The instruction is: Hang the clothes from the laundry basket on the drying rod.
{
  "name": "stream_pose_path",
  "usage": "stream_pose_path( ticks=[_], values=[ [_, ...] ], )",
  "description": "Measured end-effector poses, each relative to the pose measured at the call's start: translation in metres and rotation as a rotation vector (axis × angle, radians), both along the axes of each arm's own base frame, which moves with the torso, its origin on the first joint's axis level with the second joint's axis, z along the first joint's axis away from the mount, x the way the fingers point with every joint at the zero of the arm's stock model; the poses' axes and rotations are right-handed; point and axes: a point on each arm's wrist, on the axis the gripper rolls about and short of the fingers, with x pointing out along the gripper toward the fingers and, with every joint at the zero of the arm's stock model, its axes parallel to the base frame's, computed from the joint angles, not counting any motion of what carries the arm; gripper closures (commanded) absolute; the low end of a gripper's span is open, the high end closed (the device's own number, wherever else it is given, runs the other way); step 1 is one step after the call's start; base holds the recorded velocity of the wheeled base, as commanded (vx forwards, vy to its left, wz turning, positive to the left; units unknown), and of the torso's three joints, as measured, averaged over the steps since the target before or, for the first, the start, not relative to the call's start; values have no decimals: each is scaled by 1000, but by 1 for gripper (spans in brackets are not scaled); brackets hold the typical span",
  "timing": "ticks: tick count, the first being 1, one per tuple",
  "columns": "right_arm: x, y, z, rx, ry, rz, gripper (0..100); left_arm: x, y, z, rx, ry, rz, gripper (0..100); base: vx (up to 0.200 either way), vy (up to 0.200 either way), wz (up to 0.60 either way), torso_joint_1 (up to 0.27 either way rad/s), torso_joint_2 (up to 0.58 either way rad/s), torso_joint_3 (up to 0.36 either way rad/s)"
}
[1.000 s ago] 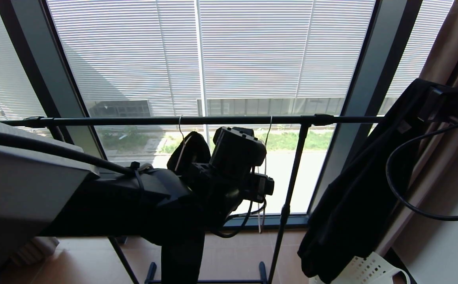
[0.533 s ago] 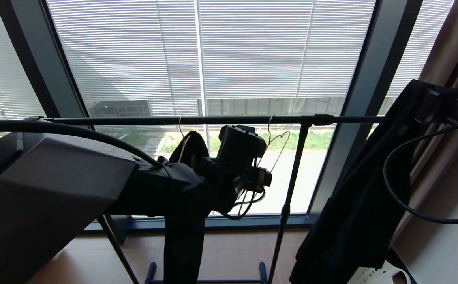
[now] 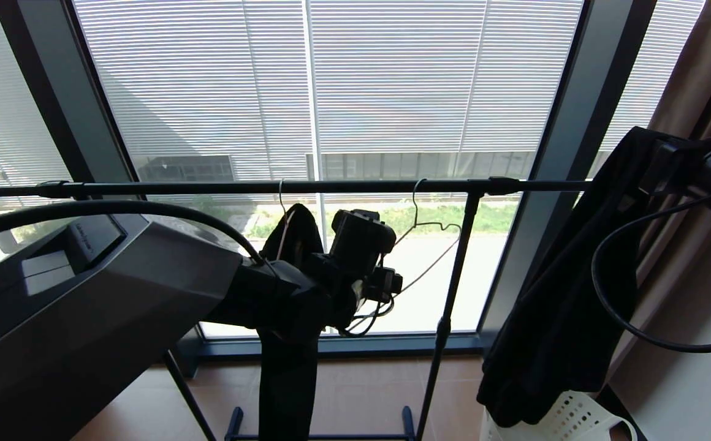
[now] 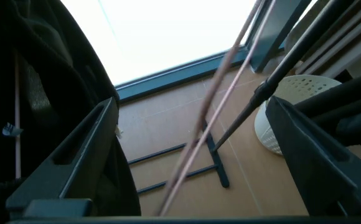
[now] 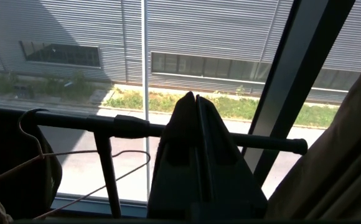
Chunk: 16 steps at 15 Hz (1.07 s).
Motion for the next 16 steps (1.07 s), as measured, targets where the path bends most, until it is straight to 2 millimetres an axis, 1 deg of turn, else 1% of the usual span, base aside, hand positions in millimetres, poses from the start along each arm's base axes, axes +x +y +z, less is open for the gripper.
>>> stream_pose_path(
  ticks=[3,8,12,16],
  values=[
    [1,0,-1,0,4,1,100,1,-1,-10,14,16,-1,0,0,0,0,0,0,0],
    [1,1,-1,-1,5,4,100,2,-1,-17,25,26,1,0,0,0,0,0,0,0],
    [1,1,-2,-2,7,5,100,2,-1,-18,27,25,-2,0,0,0,0,0,0,0],
    [1,3,-3,-3,10,10,100,7,-5,-15,-2,-46,-22,0,0,0,0,0,0,0]
  ],
)
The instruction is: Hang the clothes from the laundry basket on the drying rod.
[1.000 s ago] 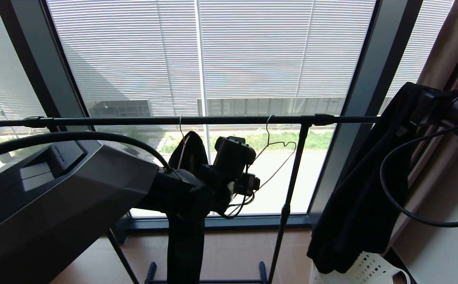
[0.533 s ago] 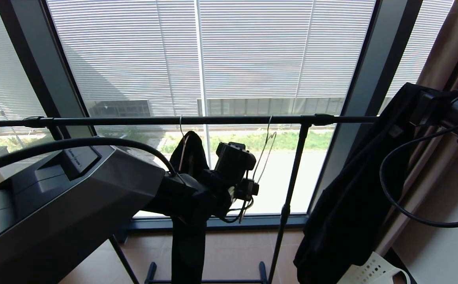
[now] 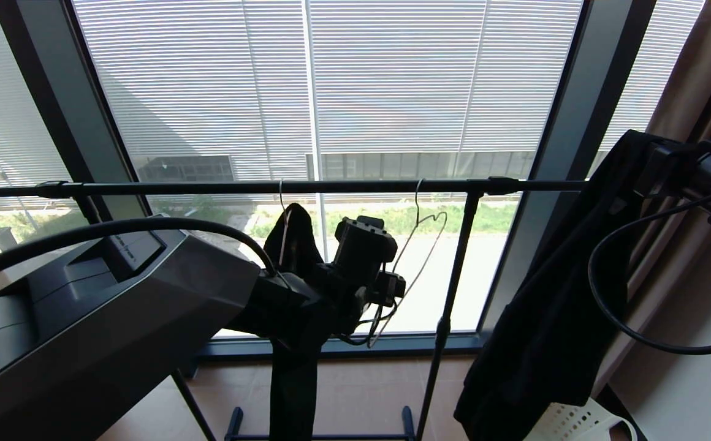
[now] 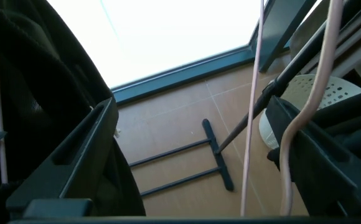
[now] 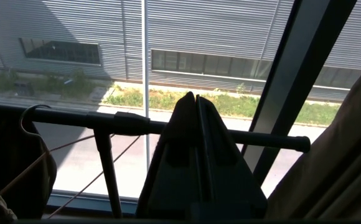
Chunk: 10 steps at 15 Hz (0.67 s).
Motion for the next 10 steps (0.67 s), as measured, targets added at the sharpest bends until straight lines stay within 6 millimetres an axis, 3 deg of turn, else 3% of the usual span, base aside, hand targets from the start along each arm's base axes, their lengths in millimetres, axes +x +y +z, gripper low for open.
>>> stream_pose_path(
  ticks=[5,6,10],
  values=[
    [0,2,-1,0,3,7,100,2,-3,-4,-14,-8,-53,0,0,0,0,0,0,0],
    [0,2,-1,0,4,7,100,2,-3,-5,-13,-9,-52,100,0,0,0,0,0,0],
    [0,2,-2,0,5,8,100,2,-3,-4,-16,-12,-49,100,0,0,0,0,0,0]
  ],
)
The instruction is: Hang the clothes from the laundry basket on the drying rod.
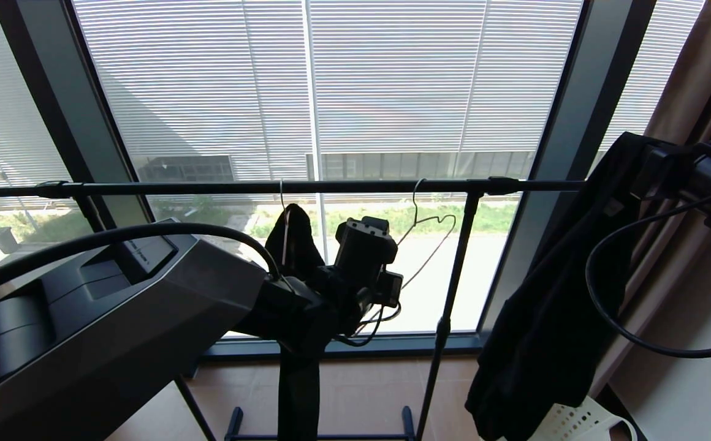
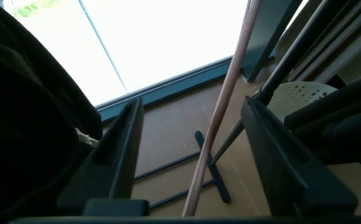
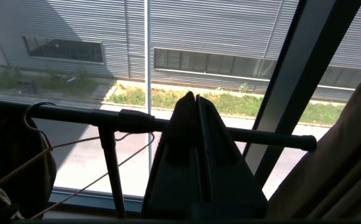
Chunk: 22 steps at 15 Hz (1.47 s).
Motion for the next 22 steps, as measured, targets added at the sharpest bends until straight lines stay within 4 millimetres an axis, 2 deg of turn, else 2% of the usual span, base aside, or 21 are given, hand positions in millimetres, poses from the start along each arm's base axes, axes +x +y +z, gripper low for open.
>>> stream_pose_path(
  ticks=[7,12,18,22],
  values=[
    [0,0,-1,0,3,1,100,-1,0,2,-2,-3,4,100,0,0,0,0,0,0],
    [0,0,-2,-1,6,1,100,-14,5,19,-14,-17,-6,100,0,0,0,0,0,0],
    [-2,8,-5,-2,17,22,100,-48,23,44,-45,-53,-31,100,0,0,0,0,0,0],
    [-8,27,-13,-56,38,26,100,-90,46,53,-49,-58,-68,100,0,0,0,0,0,0]
  ],
)
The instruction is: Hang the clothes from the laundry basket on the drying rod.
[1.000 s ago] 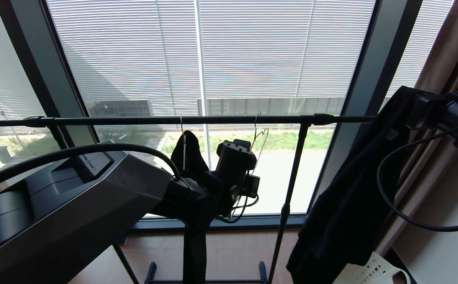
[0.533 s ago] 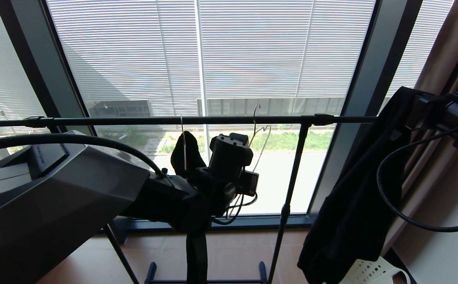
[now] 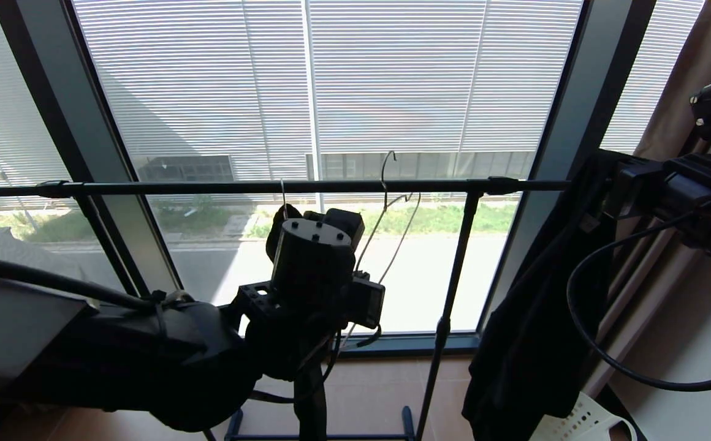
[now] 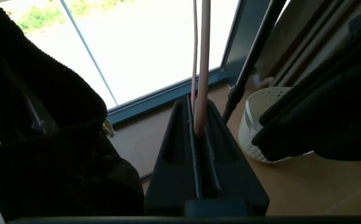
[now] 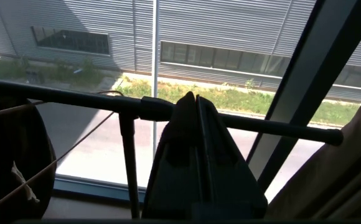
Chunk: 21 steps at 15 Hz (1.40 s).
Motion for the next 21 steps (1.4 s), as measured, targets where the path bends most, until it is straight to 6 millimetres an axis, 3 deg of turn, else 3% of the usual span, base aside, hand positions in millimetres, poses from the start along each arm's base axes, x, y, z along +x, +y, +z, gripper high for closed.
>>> stream_pose_path(
  ticks=[5,10,15,21],
  values=[
    [-9,27,-15,-127,39,-29,100,-59,42,-2,-14,-7,-60,100,0,0,0,0,0,0],
    [-11,51,-31,-214,95,-113,100,-107,84,-25,-84,-50,-174,100,0,0,0,0,0,0],
    [-11,61,-41,-250,126,-125,100,-134,107,-38,-90,-77,-283,100,0,0,0,0,0,0],
    [-14,69,-50,-304,152,-161,100,-151,107,-45,-73,-43,-380,100,0,0,0,0,0,0]
  ],
)
